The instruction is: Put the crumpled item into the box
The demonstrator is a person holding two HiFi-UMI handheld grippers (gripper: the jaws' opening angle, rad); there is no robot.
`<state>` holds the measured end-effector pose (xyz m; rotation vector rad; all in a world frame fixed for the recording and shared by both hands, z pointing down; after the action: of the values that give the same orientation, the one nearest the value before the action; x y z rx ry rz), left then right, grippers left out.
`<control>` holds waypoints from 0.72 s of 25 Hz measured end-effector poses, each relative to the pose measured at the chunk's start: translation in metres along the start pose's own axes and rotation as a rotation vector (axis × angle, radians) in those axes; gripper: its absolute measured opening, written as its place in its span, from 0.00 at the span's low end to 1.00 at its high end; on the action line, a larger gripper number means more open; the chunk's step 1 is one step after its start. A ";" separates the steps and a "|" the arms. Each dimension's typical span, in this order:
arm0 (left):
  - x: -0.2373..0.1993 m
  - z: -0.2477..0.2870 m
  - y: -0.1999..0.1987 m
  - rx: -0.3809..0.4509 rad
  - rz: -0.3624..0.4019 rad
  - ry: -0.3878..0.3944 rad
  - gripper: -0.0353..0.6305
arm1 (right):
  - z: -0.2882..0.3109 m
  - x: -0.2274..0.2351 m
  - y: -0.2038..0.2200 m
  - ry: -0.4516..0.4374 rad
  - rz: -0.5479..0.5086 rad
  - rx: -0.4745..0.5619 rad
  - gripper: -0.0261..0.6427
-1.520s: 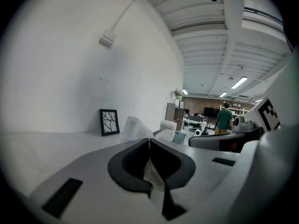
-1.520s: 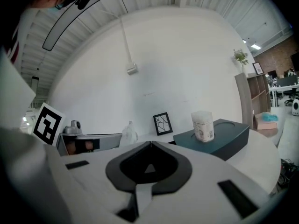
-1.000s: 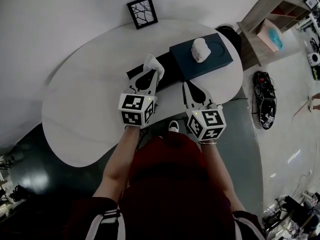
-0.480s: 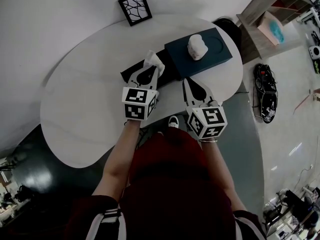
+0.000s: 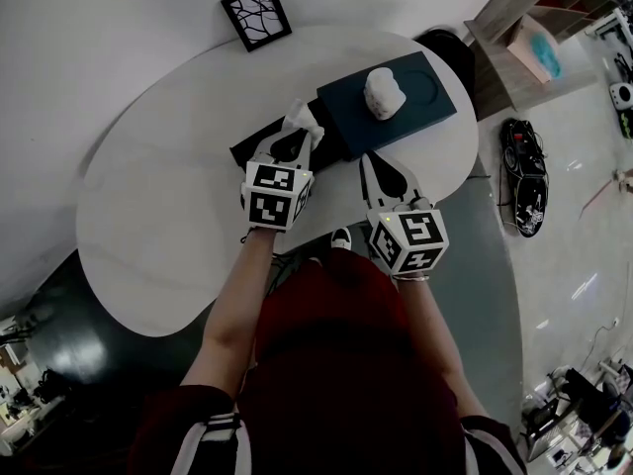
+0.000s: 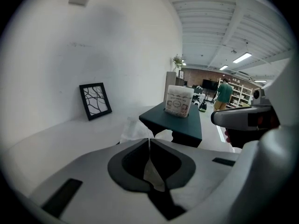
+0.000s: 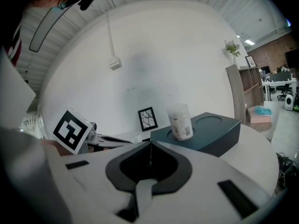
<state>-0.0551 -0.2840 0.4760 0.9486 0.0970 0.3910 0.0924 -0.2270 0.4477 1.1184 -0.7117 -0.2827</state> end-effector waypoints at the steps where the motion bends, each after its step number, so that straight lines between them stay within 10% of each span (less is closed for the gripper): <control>1: 0.001 0.002 0.001 -0.011 0.014 0.000 0.10 | 0.000 0.001 0.000 0.002 0.000 0.000 0.06; 18: 0.008 0.017 0.018 -0.110 0.044 0.032 0.10 | 0.005 0.003 0.000 0.006 0.005 -0.013 0.06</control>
<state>-0.0483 -0.2849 0.5018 0.8373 0.0833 0.4479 0.0912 -0.2321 0.4502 1.1046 -0.7066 -0.2791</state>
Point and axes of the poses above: the fingertips, and each gripper's own axes: z forward along the fingers, x to its right, y out of its underside, the point moved 5 cm from there along -z, backward along the fingers, and after that the axes turned 12 degrees about -y, right-handed, at the moved point
